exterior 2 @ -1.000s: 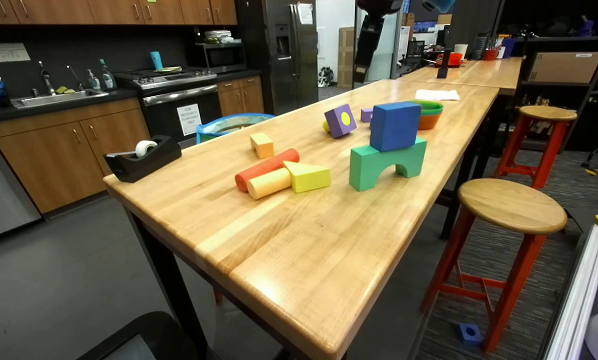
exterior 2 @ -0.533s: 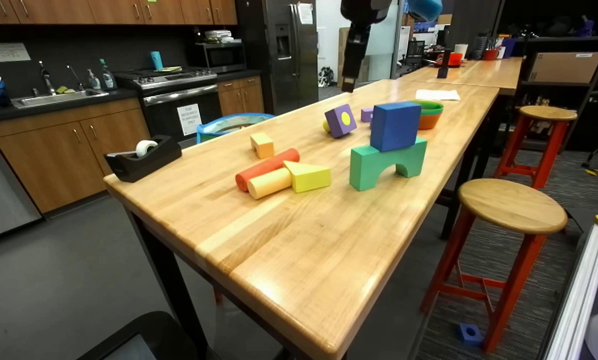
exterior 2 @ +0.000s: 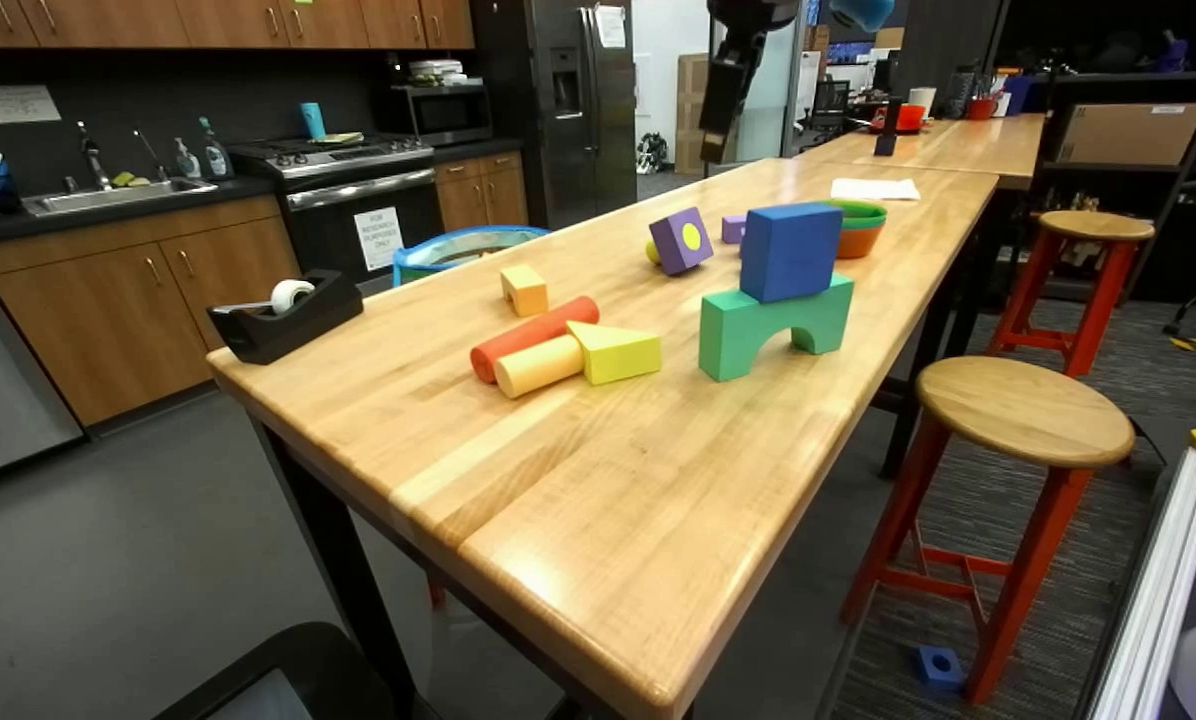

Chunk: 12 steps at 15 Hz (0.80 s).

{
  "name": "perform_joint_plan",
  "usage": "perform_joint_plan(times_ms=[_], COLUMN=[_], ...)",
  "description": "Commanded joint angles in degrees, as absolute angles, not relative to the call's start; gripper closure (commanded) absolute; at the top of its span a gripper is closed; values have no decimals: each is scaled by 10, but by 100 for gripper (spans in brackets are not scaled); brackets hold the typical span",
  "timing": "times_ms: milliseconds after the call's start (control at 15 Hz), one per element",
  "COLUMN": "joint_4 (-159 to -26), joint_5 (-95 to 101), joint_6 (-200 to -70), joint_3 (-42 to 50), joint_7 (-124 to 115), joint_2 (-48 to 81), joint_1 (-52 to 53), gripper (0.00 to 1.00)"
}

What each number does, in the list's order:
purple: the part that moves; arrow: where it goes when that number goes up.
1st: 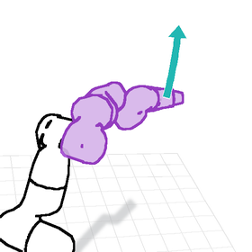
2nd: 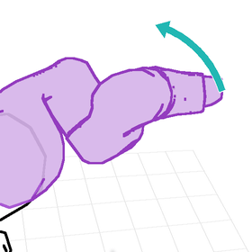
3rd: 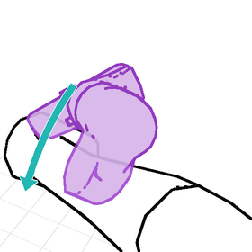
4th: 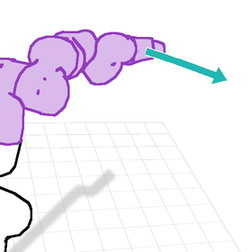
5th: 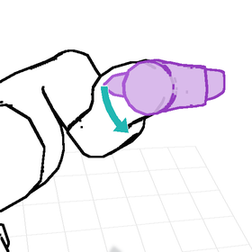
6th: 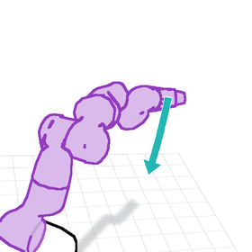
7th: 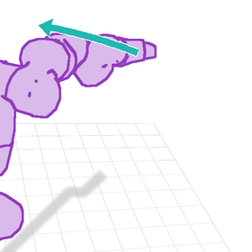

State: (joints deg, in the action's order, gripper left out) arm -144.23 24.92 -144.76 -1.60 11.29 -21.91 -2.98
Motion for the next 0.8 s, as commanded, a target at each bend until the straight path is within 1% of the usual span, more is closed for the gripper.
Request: perform_joint_plan(times_ms=[0, 200, 400, 733], joint_4=[-1442, -1442, -1439, -1425], joint_5=[230, 201, 152, 110], joint_6=[-1459, -1464, -1457, -1433], joint_3=[19, 54, 95, 142], joint_7=[128, 150, 220, 395], joint_2=[-220, -214, -204, -162], joint_1=[-38, -40, -28, -15], gripper=[0, 0, 0, 0])
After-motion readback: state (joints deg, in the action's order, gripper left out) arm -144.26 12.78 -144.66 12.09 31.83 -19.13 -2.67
